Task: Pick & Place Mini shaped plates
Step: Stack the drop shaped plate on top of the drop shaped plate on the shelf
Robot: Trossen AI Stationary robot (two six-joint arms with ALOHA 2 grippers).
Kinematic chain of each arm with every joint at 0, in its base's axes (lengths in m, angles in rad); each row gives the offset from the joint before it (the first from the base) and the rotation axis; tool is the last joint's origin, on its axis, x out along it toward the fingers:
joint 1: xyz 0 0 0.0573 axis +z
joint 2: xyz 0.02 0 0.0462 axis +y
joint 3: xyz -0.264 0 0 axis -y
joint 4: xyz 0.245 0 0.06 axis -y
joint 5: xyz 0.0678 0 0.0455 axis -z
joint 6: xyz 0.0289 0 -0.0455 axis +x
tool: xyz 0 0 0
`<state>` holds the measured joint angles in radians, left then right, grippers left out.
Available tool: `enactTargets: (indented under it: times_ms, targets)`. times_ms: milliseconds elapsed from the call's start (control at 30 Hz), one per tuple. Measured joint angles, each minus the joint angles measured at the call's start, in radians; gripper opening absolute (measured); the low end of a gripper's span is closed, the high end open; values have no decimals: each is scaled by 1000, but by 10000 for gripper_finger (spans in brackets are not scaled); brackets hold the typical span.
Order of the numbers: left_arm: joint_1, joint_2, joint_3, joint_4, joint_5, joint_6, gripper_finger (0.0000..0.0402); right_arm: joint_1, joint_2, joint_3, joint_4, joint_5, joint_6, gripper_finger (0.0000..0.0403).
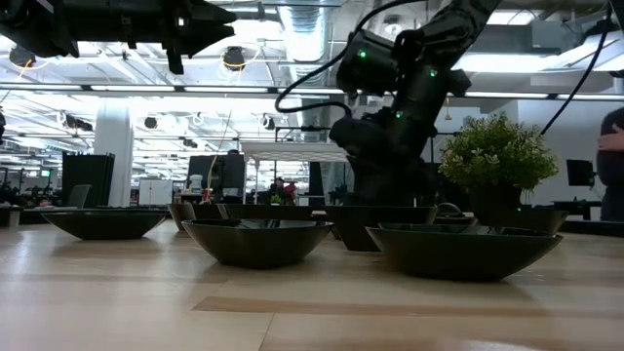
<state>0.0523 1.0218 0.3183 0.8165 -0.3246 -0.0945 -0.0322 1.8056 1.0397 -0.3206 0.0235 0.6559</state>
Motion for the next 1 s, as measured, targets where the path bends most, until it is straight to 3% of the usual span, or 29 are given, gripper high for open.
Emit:
enactTargets:
  times_ms: [500, 1000]
  targets:
    - [0, 0, 0, 2, 0, 0, 122, -1, -3, 0, 1, 0, 0, 161]
    - [0, 0, 0, 3, 0, 0, 122, -1, -3, 0, 0, -1, -3, 99]
